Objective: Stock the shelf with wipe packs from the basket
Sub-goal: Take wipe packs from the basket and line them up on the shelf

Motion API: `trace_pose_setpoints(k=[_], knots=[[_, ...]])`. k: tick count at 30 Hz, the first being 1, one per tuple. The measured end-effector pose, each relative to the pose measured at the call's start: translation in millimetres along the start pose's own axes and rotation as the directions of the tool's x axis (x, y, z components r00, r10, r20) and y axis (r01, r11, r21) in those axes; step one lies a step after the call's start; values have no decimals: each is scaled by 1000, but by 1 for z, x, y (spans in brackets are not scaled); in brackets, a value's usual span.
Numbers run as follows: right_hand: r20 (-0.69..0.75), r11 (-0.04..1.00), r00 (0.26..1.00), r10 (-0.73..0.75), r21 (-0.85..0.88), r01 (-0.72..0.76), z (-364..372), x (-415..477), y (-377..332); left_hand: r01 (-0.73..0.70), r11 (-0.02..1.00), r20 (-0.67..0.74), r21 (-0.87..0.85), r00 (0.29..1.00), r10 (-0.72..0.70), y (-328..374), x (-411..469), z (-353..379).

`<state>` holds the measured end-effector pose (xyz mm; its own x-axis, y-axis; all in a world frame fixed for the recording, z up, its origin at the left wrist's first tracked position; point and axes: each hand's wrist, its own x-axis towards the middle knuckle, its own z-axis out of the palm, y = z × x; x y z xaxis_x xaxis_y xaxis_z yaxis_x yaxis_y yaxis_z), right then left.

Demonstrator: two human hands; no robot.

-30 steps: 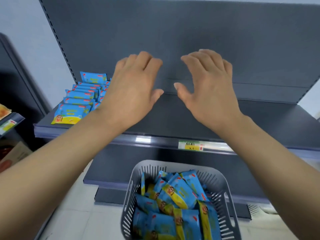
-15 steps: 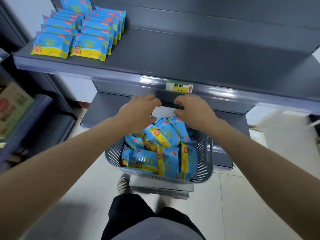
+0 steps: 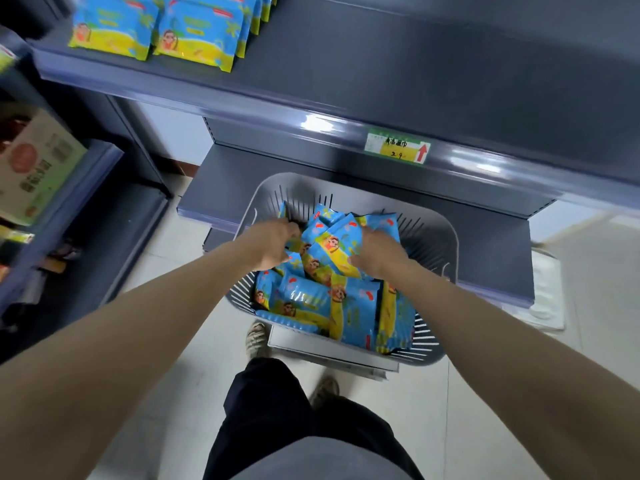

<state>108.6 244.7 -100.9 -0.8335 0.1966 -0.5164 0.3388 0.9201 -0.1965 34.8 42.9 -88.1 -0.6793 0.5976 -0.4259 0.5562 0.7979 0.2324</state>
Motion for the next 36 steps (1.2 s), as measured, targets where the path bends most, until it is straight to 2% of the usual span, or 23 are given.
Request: trace_pose_setpoints(k=[6,9,12,15,18,20,23,25,28,30,32,34,36], knots=[[126,995,989,75,51,-82,6,12,-3,53,998,160,42,985,-59,-20,18,20],[92,997,996,-1,79,-7,-8,15,-5,30,995,180,92,982,-47,-24,28,24],[20,995,996,-90,50,89,-33,10,-10,-23,973,158,231,987,-15,-20,34,29],[-24,986,986,-165,22,165,-58,-1,-15,8,962,121,274,992,-43,-16,37,32],[-70,978,976,-208,0,208,-88,-15,-20,-29,974,162,225,987,-8,-13,39,17],[-191,968,952,-240,27,249,-109,-23,-23,-68,986,144,151,989,46,-9,37,-5],[-390,949,892,-226,119,293,-143,-30,-28,-35,987,67,-155,997,46,-7,25,-44],[-472,930,857,-207,176,322,-166,-32,-33,-52,936,9,-348,998,59,-5,12,-73],[-561,886,805,-194,253,390,-197,-27,-39,-42,860,-23,-509,999,35,-5,-1,-112],[-599,858,778,-192,282,430,-217,-20,-47,-19,689,24,-725,998,53,-9,-7,-134],[-621,840,763,-176,309,446,-236,-8,-57,-11,511,31,-859,997,72,-18,-7,-157],[-647,838,748,-147,321,442,-253,7,-68,-61,398,-45,-915,998,48,-25,-2,-179],[-679,849,726,-106,318,421,-267,27,-78,-126,263,-139,-957,990,-33,-31,9,-203]])
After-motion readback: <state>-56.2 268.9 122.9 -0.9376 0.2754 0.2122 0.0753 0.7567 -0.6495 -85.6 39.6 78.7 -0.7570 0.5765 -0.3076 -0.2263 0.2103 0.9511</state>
